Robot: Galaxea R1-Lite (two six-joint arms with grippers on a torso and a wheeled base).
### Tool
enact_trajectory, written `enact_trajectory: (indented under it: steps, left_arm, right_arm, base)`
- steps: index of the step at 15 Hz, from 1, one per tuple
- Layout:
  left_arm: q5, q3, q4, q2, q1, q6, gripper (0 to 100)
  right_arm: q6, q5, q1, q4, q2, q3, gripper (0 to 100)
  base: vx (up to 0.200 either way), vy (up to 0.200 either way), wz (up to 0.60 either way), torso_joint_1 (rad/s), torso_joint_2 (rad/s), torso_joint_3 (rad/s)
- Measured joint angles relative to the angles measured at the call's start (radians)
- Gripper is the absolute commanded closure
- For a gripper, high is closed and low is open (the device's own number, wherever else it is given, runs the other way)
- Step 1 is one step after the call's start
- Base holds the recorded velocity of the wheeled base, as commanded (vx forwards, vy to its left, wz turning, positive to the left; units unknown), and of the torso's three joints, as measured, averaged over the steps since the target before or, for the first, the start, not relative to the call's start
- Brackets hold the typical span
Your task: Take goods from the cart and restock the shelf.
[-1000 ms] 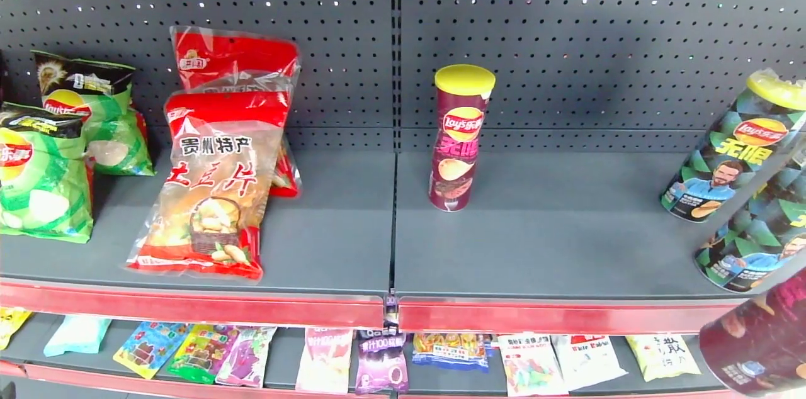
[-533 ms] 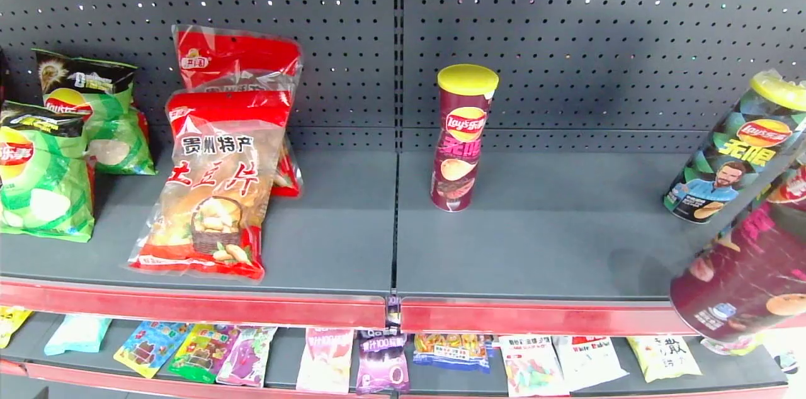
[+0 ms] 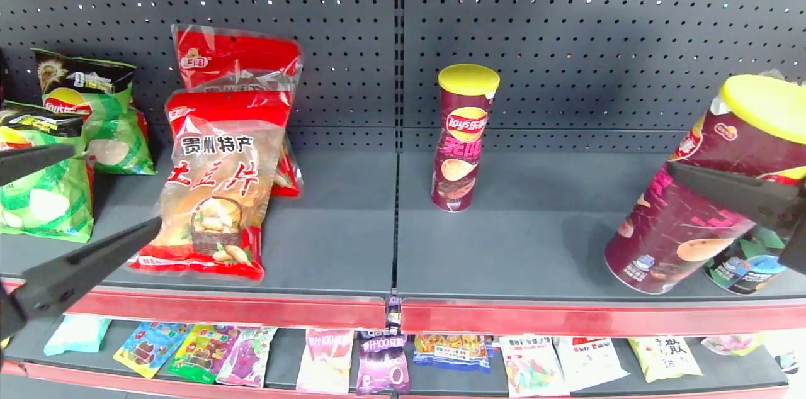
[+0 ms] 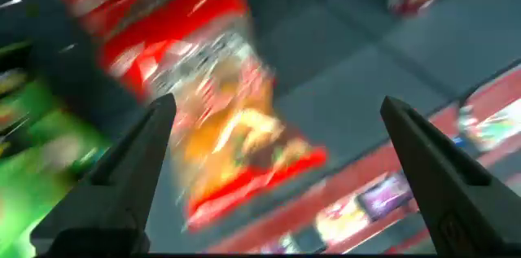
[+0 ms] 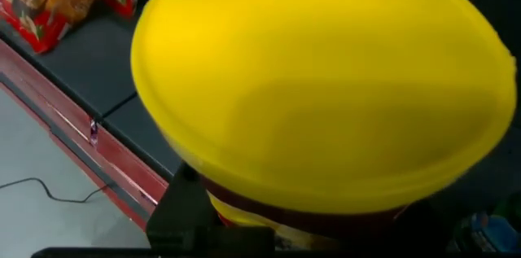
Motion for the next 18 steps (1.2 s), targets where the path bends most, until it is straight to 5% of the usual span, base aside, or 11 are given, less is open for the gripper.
enact_trajectory:
  steps: [2,5,9,13,18]
  left_arm:
    - [-0.133,-0.108,-0.026,0.163,-0.104,-0.123,0]
    - [-0.278,-0.272,-0.074,0.394,-0.196,-0.18,0]
    - [-0.427,-0.453,-0.177,0.65,-0.2,-0.183,0]
    - [-0.545,-0.562,-0.193,0.808,-0.122,-0.096,0]
    - [-0.639,-0.744,-0.194,0.953,-0.122,-0.093,0]
  right_arm:
    - [0.001,-0.001,-0.002,-0.028,0.043,-0.019,100]
    - [0.031,-0.001,-0.007,-0.029,0.099,-0.064,100]
    - [0.034,-0.003,-0.011,-0.029,0.138,-0.082,100]
    - [0.036,-0.003,-0.033,-0.065,0.172,-0.089,100]
    - [0.035,-0.007,-0.039,-0.064,0.191,-0.088,100]
  base:
    - [0.0,0.0,0.0,0.0,0.0,0.0]
    - [0.0,0.0,0.0,0.0,0.0,0.0]
    - [0.0,0.0,0.0,0.0,0.0,0.0]
    - [0.0,0.0,0.0,0.0,0.0,0.0]
    - [0.0,0.0,0.0,0.0,0.0,0.0]
